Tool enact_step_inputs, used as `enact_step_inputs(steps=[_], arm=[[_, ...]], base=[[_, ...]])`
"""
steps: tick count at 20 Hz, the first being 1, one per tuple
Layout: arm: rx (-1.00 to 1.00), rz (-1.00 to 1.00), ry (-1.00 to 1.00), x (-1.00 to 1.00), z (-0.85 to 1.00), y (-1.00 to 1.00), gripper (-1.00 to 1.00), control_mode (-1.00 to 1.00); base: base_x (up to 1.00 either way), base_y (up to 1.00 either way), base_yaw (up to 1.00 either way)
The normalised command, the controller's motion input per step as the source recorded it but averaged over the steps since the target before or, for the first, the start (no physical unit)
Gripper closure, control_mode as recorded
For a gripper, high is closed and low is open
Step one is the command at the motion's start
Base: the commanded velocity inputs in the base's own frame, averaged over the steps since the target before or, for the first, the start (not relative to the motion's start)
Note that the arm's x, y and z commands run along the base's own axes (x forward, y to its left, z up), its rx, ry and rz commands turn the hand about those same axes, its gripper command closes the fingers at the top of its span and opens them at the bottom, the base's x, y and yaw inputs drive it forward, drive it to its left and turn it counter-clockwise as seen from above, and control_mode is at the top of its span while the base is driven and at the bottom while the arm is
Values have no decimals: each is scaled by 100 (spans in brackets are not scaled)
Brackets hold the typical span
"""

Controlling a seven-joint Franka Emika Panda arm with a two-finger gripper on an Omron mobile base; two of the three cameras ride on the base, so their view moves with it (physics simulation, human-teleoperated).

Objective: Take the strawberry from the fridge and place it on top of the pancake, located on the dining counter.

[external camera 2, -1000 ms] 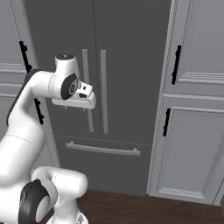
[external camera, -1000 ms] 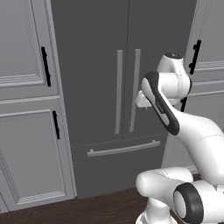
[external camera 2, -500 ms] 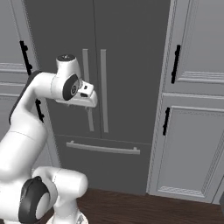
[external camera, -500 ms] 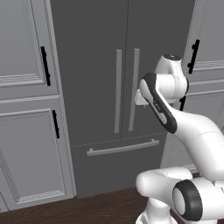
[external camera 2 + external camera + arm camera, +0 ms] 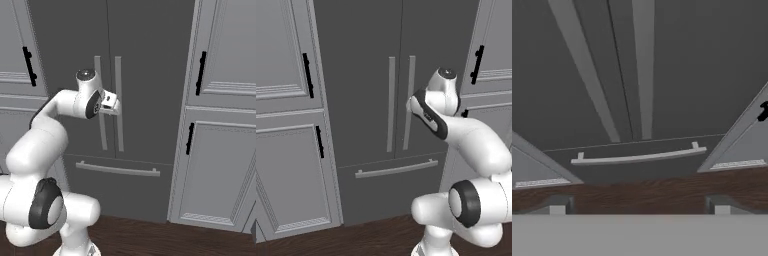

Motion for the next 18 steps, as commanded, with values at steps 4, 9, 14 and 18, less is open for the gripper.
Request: enact_step_inputs(steps=[4, 9, 14, 18], arm=[[0, 0, -9, 82, 0, -16, -100, -100], [0, 0, -3, 90, 0, -18, -100, -100], [-1, 0, -3, 57, 0, 0, -100, -100], [0, 0, -4, 48, 1, 0, -100, -100]], base=[[0, 0, 0], [0, 0, 0], [0, 0, 0], [0, 0, 0]])
